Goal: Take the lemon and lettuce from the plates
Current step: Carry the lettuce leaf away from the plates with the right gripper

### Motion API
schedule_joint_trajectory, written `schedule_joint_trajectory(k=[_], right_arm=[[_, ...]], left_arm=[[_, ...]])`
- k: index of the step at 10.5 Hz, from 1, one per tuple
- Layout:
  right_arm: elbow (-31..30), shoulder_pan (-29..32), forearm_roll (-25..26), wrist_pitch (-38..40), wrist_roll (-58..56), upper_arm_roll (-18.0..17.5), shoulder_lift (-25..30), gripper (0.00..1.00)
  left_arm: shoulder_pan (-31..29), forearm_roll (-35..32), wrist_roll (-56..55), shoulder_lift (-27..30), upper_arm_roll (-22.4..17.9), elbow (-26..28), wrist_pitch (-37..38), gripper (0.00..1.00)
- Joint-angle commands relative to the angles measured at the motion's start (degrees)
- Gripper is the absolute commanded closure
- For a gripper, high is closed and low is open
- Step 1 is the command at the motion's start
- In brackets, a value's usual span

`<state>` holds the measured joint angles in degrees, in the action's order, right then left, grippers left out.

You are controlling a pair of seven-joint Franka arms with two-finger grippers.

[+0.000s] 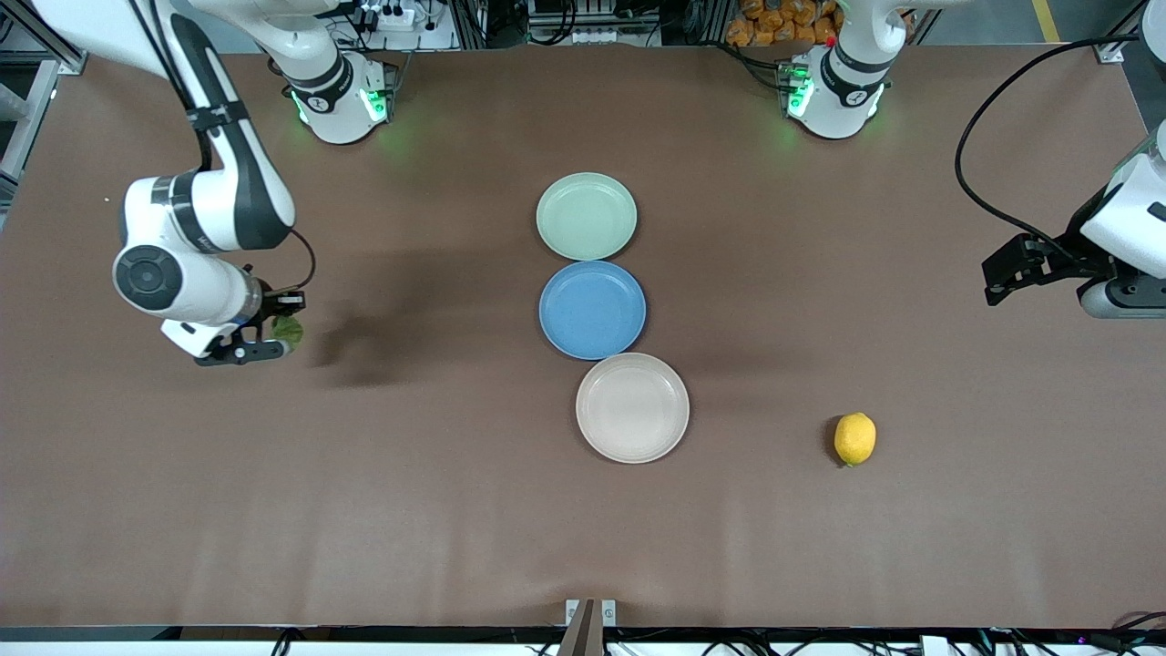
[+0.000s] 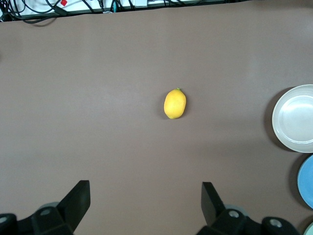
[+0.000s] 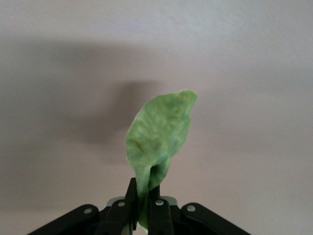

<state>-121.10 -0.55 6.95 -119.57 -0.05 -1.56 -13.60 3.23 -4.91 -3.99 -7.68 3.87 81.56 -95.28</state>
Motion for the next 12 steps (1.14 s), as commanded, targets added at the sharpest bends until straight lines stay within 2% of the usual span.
schedule_joint_trajectory(k=[1,4,6,8,9,12], right_arm=[[-4.22,0.72,-0.79,-6.35,-0.48,1.63,-0.98,0.88],[-4.85,0.72,-0.88,-8.92,-0.3,4.46,-4.4,0.88],[-4.85,0.72,-0.88,-10.76,1.45,4.73,-6.17,0.82],[-4.76,0.37,-0.88,-11.57,3.82,4.73,-6.79,0.58],[-4.68,0.29,-0.97,-11.48,3.83,4.64,-6.7,0.01],[-3.1,-0.42,-1.06,-10.78,3.75,4.55,-5.56,0.0]], left_arm=[[-0.24,2.7,1.18,0.99,0.27,0.61,0.53,0.0],[-0.06,5.25,1.26,1.35,0.44,0.61,3.87,0.0],[-0.33,5.35,1.35,1.35,0.35,0.61,3.96,0.0],[-0.24,5.27,1.26,1.26,0.35,0.61,4.74,0.0],[-0.24,5.27,1.26,1.26,0.27,0.61,4.92,0.0],[-0.15,4.74,1.26,1.26,0.18,0.61,5.63,0.0]])
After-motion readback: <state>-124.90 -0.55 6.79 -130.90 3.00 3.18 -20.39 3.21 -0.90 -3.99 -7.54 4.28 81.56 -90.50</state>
